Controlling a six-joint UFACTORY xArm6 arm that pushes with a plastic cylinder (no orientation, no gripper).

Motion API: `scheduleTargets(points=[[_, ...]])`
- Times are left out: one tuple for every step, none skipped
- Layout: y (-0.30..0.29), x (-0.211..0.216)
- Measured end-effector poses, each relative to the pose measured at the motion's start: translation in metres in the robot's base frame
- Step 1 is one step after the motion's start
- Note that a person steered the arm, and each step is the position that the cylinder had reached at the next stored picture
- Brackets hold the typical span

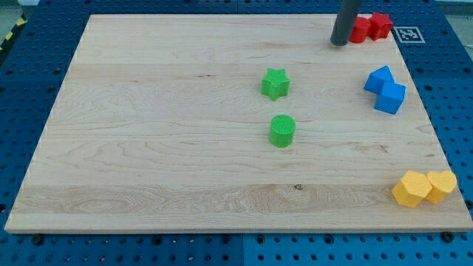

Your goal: Move the green blocks to the center of the board

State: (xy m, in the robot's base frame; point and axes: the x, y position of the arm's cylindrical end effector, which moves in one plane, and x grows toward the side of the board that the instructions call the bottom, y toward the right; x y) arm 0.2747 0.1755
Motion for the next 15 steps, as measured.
scheduleTargets(points=[[-0.041,0.0],[-0.051,0.03],[-0.043,0.074],[-0.02,0.11],[-0.022,0.123],[-0.072,0.119],[-0.131,0.117],[-0.153,0.117],[-0.136,0.12],[-0.134,0.131],[-0.145,0.157],[-0.18,0.173],[-0.186,0.214],[-0.17,0.26],[-0.128,0.263]])
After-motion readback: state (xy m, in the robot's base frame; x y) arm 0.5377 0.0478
